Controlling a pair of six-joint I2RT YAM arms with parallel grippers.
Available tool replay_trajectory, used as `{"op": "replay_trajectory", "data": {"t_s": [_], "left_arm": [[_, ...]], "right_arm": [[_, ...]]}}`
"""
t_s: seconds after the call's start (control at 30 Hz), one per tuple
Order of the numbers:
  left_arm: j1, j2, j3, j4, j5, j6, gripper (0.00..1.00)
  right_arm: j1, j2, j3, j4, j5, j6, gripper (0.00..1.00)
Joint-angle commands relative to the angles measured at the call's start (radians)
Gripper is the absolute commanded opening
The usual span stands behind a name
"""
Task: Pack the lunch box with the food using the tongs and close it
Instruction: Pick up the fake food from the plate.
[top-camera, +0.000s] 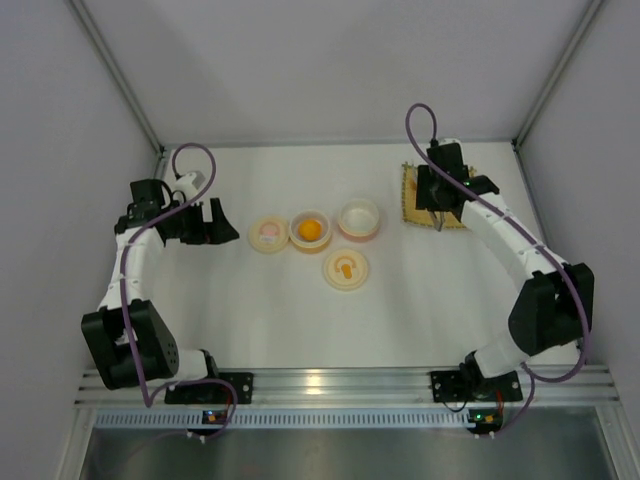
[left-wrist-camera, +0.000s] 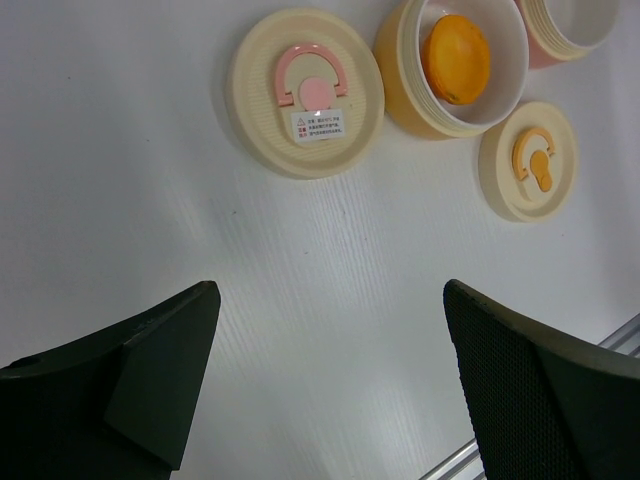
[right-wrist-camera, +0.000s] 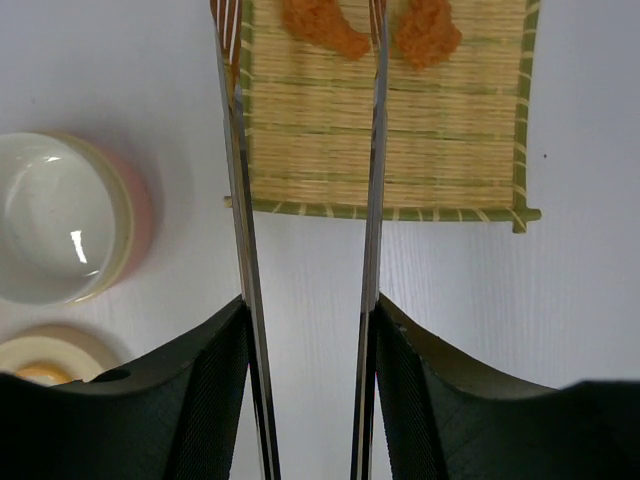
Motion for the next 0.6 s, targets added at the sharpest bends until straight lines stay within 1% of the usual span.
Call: {"op": "replay_trajectory", "data": {"t_s": [0.0,0.3,0.57], "left_arm": [[0.006,0.009,0.033,0.012,0.036,0.013,0.98],[0.006,0.049,0.036,0.028,0.048,-0.009,0.98],[0.006,0.046,0.030,0.033,0.038,-0.007,0.98]], "right_arm": [[-0.071,0.011,0.001,-0.015,0.007,0.025,0.48],[-0.150,0.085,0.002,-0.028,-0.006,0.042,0.48],[-0.181,0.123,0.025,-0.033,-0.015,0.034,0.54]]}}
